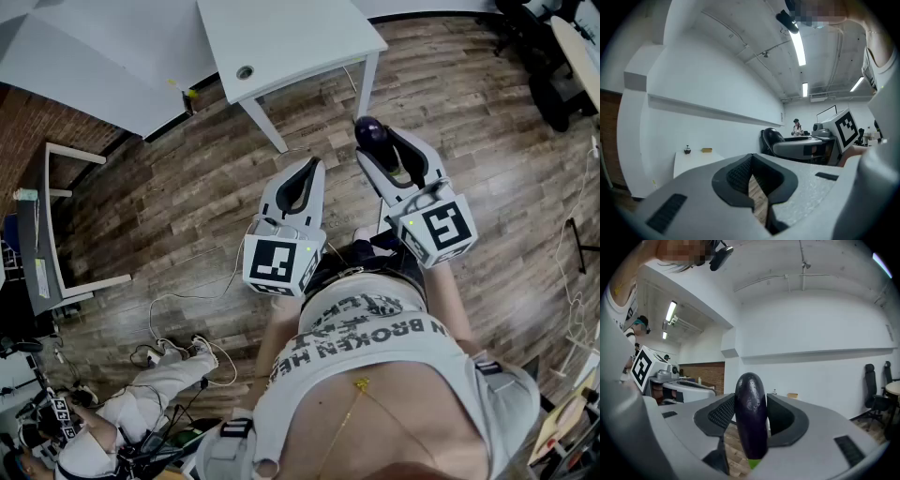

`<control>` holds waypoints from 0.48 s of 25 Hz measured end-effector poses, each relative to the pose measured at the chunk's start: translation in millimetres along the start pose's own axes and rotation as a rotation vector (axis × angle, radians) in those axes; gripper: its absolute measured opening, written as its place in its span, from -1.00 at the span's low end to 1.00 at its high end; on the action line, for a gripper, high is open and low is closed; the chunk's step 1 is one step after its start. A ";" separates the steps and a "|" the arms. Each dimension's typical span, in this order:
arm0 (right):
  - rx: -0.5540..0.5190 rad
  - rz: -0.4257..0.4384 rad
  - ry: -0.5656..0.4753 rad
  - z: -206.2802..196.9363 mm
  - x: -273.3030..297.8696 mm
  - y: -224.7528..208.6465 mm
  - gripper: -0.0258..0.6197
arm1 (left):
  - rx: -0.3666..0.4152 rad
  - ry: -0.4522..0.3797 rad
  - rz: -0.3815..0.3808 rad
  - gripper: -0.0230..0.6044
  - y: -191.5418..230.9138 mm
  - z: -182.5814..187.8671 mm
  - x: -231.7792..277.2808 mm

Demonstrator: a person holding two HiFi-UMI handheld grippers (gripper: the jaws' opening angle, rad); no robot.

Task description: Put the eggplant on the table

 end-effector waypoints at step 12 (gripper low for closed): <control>0.025 0.028 -0.024 -10.1 -26.7 -50.6 -0.27 | -0.014 0.006 0.124 -0.91 -22.0 -7.1 9.4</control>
Point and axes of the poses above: the fingertips, and each gripper's own axes: x forward along the fingers, y to its left, z out of its top, the point moved 8 cm from there along -x, backward along the fingers, and after that the axes turned 2 degrees about z, right-handed, at the moved point
